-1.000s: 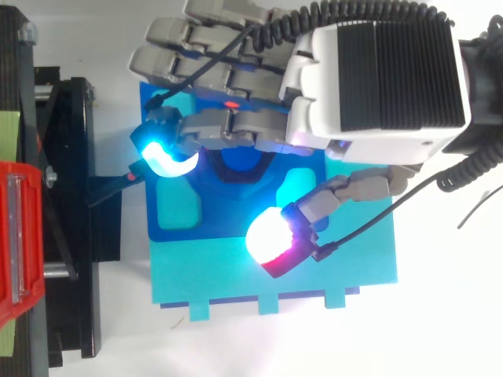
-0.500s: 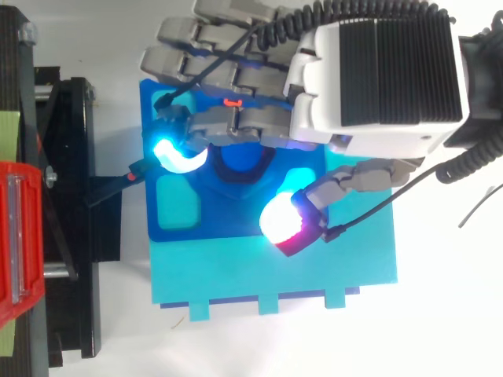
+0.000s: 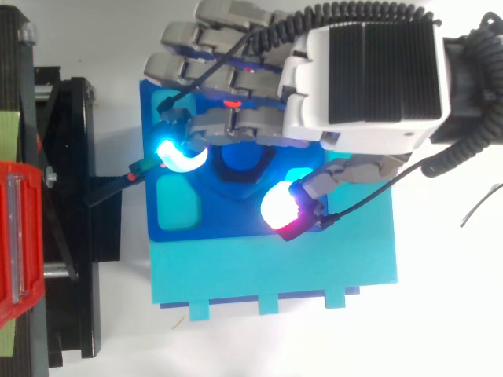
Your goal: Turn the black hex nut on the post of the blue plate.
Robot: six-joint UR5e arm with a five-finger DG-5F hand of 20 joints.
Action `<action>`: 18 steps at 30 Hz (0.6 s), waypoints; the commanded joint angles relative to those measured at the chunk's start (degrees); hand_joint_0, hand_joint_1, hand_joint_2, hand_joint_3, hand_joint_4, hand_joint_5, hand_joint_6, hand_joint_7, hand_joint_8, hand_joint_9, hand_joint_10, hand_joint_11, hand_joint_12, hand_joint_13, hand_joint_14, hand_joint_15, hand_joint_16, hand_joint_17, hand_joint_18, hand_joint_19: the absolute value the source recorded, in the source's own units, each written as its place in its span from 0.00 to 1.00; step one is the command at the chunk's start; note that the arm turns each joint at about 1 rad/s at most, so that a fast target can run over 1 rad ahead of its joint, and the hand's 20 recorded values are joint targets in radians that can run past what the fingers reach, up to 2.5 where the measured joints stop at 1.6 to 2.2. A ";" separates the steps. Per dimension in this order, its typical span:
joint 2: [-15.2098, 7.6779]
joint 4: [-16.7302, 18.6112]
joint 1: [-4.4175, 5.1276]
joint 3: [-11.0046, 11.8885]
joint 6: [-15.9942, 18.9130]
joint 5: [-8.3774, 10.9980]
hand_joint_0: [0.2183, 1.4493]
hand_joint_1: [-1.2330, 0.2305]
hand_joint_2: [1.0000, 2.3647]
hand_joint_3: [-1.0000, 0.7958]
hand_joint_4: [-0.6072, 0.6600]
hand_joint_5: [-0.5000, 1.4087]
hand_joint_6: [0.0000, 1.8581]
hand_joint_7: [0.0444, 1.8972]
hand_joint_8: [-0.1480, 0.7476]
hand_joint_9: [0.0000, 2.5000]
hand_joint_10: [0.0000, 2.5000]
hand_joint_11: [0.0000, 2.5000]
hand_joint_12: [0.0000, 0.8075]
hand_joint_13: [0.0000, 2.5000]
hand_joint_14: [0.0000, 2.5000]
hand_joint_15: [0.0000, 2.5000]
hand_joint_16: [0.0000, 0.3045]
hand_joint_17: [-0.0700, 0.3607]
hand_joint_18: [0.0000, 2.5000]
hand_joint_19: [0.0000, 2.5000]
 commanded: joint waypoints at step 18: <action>-0.62 1.43 -0.27 0.06 0.22 -0.82 0.17 0.30 0.00 0.28 0.54 0.10 0.27 0.34 0.32 0.00 0.00 0.00 0.39 0.00 0.00 0.00 0.15 0.40 0.00 0.02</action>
